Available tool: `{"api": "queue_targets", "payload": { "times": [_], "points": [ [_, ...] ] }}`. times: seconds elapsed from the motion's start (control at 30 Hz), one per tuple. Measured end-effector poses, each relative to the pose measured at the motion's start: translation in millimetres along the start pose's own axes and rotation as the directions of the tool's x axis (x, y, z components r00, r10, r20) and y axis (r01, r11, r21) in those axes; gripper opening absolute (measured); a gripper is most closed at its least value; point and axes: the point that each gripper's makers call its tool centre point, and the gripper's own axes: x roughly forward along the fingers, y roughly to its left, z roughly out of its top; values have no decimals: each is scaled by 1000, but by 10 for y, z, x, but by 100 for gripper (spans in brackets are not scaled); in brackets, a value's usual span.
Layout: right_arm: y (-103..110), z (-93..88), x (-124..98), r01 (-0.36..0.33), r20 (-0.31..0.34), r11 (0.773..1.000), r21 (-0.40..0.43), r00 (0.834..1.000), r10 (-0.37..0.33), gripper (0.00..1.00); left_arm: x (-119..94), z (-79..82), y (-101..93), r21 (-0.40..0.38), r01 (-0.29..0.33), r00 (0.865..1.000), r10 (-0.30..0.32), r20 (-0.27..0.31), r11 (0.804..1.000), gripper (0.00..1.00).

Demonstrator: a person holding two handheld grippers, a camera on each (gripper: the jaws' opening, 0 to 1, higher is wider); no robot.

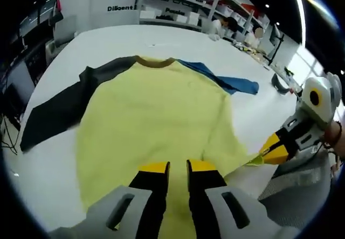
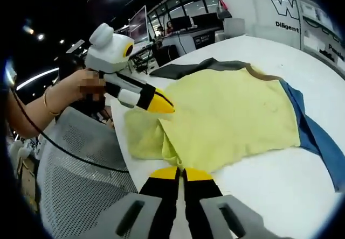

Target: Fold the garment on the visible template until the final outline fits inside the template.

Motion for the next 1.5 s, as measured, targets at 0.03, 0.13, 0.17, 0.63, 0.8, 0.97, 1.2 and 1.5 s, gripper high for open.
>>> {"api": "queue_targets", "payload": {
  "times": [0.03, 0.13, 0.17, 0.63, 0.8, 0.97, 1.2, 1.5],
  "points": [
    [18, -13, -56, -3, 2, 1000, -11, 1000, 3, 0, -14, 5, 5, 0, -2, 1000, 2, 4, 1000, 23],
    [56, -48, -142, -18, -1, 1000, -23, 1000, 18, 0, -87, 14, 18, -11, -8, 1000, 8, 19, 1000, 29],
    [74, -68, -169, -28, -7, 999, -27, 1000, 27, 0, -106, 13, 32, -17, -12, 1000, 13, 22, 1000, 32],
    [-130, -651, -541, -23, -177, 994, -108, 984, 3, 0, -377, -270, 349, -62, -100, 995, 99, -10, 993, 40],
    [-189, -771, -513, -30, -181, 997, -65, 983, 18, 0, -435, -361, 452, -86, -125, 992, 124, -15, 988, 40],
    [-237, -907, -475, -18, -222, 998, -57, 975, 5, 0, -491, -486, 539, -102, -151, 988, 148, -39, 983, 42],
    [-369, -1047, -518, 19, -256, 999, -49, 966, -31, 0, -529, -616, 572, -122, -165, 985, 158, -71, 979, 42],
    [-604, -1188, -616, 93, -267, 996, -7, 959, -91, 0, -548, -597, 543, -114, -163, 986, 157, -63, 980, 43]
  ]
}}
